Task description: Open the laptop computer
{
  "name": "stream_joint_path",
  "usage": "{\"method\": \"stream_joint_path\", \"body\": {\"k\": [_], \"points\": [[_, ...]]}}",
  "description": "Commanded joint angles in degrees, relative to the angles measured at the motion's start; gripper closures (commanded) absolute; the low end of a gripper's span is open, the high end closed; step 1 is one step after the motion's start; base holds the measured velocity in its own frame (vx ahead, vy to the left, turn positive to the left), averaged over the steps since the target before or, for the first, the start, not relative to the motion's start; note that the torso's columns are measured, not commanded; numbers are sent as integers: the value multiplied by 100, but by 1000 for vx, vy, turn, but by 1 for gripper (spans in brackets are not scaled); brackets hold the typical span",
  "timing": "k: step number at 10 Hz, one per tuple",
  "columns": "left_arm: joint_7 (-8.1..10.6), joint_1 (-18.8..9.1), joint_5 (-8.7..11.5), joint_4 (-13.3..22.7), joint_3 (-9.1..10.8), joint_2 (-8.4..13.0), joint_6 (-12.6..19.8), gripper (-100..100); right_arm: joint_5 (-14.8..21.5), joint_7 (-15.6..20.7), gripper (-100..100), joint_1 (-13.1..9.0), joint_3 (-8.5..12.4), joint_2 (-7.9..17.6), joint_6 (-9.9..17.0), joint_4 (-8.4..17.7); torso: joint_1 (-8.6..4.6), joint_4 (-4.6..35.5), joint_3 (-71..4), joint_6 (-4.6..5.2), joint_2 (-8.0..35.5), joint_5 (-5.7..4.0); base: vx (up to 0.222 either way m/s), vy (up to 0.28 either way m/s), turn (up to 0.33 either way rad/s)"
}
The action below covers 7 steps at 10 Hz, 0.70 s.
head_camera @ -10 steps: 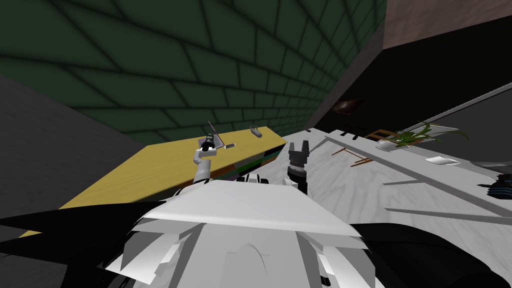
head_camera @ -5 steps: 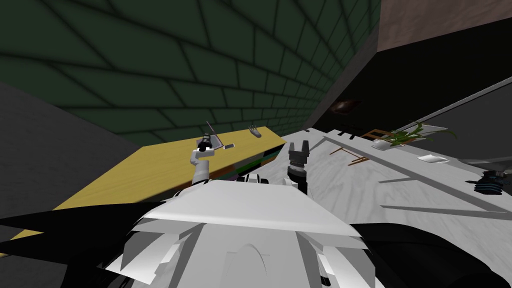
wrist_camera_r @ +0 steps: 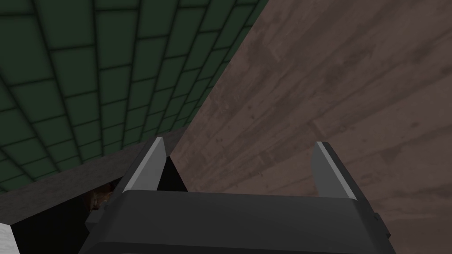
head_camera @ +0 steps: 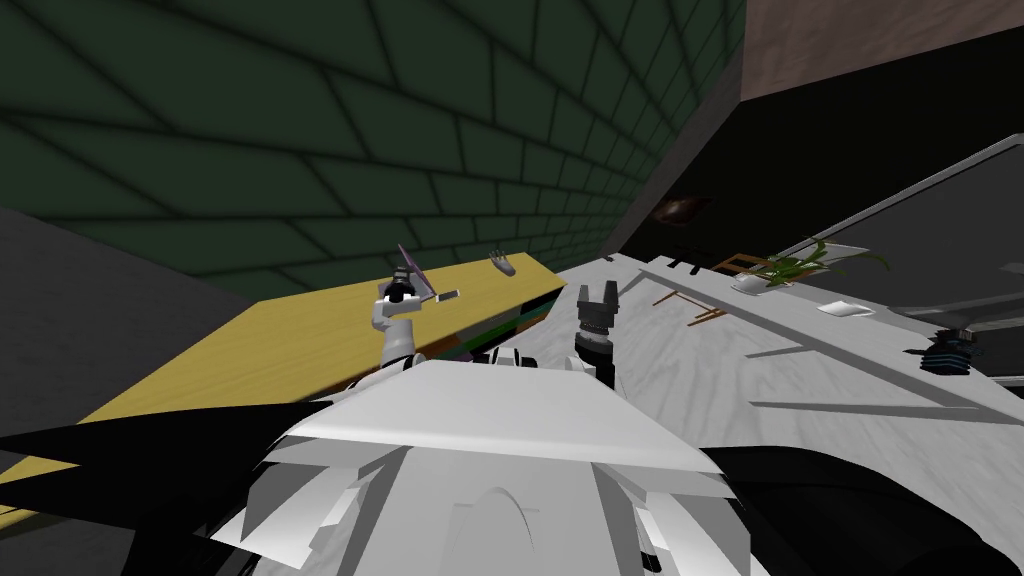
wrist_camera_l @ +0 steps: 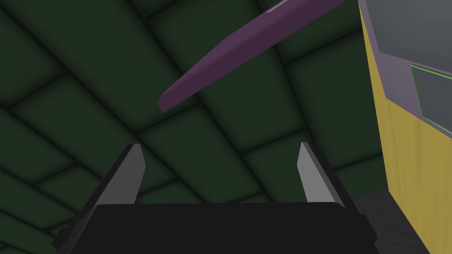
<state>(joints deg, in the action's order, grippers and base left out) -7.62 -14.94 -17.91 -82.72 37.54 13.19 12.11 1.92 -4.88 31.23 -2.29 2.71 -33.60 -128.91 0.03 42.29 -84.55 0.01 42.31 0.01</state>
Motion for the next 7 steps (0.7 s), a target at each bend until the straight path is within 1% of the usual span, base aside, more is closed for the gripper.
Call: {"method": "stream_joint_path", "body": {"k": [1,2,3,7], "points": [[-2,-70,-121,127,277,56,-23,-100,0,0,0,0,0,0,0,0,2,0,0,-1,0,0,39,-65,-61],[-1,-96,-162,171,373,77,-30,-100,0,0,0,0,0,0,0,0,-1,0,-1,-1,0,-1,47,-61,-48],[-1,-137,-225,236,518,110,-40,-100,0,0,0,0,0,0,0,0,-1,-1,-3,-1,-4,-1,51,-78,-71],[0,-270,-433,460,999,217,-74,-100,0,0,0,0,0,0,0,0,-3,-1,-1,-2,-1,-1,52,-77,-65]]}}
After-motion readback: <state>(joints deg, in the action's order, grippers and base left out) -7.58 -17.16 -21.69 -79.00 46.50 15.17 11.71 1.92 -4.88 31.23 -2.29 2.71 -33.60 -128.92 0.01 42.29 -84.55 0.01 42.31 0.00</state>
